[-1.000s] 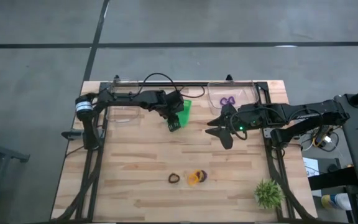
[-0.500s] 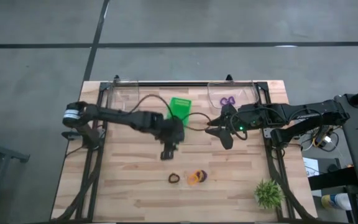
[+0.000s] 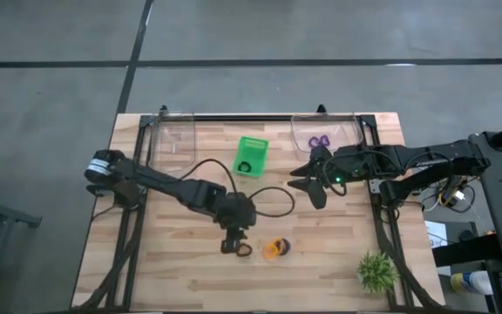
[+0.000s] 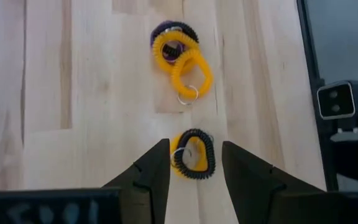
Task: Sort spring keychains
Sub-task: Put the black spring keychain into the green bin
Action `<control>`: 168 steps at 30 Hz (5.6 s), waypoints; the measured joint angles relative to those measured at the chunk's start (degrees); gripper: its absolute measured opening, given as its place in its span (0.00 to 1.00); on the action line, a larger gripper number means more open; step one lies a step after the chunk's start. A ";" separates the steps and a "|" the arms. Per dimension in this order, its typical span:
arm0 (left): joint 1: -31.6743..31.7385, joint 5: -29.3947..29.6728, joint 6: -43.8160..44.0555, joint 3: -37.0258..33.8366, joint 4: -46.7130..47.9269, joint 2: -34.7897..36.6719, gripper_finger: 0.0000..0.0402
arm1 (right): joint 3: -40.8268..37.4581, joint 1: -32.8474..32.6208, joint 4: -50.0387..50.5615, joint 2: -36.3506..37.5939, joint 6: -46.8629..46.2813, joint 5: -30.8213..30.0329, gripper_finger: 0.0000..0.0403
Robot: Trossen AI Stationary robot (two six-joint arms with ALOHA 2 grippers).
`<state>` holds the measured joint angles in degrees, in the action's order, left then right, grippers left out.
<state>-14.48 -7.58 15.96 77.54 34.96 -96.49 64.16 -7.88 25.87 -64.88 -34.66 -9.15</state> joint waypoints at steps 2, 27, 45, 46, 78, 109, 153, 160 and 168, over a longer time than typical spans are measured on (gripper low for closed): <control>-0.63 0.84 1.47 -0.01 -0.52 0.00 0.34 | 0.00 0.00 -0.57 0.00 -0.43 0.00 0.46; -3.65 3.20 10.93 -12.09 -12.07 -4.50 0.34 | -0.47 -0.02 -1.27 -0.01 -0.98 0.02 0.46; -3.96 2.39 13.57 -12.02 -13.09 -8.17 0.34 | -1.61 -0.02 -1.13 -0.07 -0.96 0.07 0.46; -3.96 2.41 13.86 -12.02 -13.23 -8.17 0.34 | -1.62 -0.02 -1.11 -0.07 -0.95 0.07 0.46; -3.98 2.73 16.68 -11.93 -15.41 -10.40 0.34 | -1.62 -0.15 -1.16 -0.07 -0.76 0.15 0.46; -3.98 4.09 14.74 -4.92 -8.80 -10.27 0.01 | -1.70 -0.15 -1.09 -0.04 -0.72 0.13 0.46; 15.44 9.02 5.09 2.89 6.61 1.60 0.00 | -1.77 -0.11 -1.34 0.00 -0.49 -0.28 0.46; 27.48 8.75 3.77 2.91 6.24 2.40 0.00 | -1.77 -0.12 -2.10 0.00 -1.40 -0.46 0.46; 35.15 8.57 1.67 2.82 4.18 -0.50 0.00 | -1.77 -0.11 -2.95 0.00 -1.96 -0.59 0.46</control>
<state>20.67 0.99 17.63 80.36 39.15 -96.99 62.39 -7.99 22.92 -64.88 -36.62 -9.74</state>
